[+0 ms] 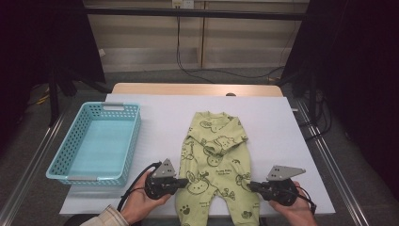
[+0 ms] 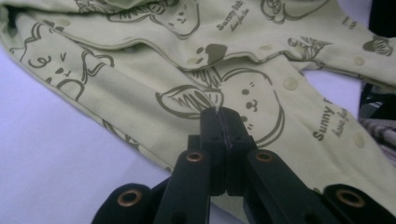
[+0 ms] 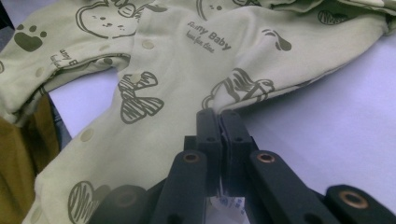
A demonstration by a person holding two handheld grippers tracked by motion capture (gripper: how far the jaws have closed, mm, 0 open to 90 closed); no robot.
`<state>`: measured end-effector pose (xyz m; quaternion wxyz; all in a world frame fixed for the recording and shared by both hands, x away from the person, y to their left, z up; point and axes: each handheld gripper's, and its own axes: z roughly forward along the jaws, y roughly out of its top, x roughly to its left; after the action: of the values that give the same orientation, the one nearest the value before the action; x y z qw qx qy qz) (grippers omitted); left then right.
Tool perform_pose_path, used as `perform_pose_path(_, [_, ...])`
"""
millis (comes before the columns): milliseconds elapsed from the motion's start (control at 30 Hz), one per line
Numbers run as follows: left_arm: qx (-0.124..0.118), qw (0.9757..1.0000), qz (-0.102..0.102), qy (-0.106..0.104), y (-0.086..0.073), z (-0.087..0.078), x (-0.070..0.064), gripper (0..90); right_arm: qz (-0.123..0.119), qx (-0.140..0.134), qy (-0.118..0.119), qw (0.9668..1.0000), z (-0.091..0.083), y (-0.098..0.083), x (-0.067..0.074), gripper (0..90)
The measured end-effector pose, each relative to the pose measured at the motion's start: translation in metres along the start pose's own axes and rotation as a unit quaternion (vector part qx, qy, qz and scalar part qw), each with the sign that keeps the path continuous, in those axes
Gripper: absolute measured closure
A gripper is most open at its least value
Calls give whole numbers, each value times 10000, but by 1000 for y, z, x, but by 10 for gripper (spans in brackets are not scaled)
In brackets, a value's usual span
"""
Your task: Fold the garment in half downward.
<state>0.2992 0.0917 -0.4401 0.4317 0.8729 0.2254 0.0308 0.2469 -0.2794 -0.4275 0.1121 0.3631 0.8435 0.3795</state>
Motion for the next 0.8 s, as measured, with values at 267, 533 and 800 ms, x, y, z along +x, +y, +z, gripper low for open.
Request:
perform_pose_path(267, [-20,10000,-11,-49,-2,-3,-4,896,34,14,57,10000,-1,-2,3,850])
perform_pose_path(533, [-202,9997,-101,132,-2,1,4,703,245,-80,-108,9996,2,-1,0,569])
perform_pose_path(800, [-494,9965,-364,571,3,-2,17,383,481,-489,-422,9968,2,3,-10,329])
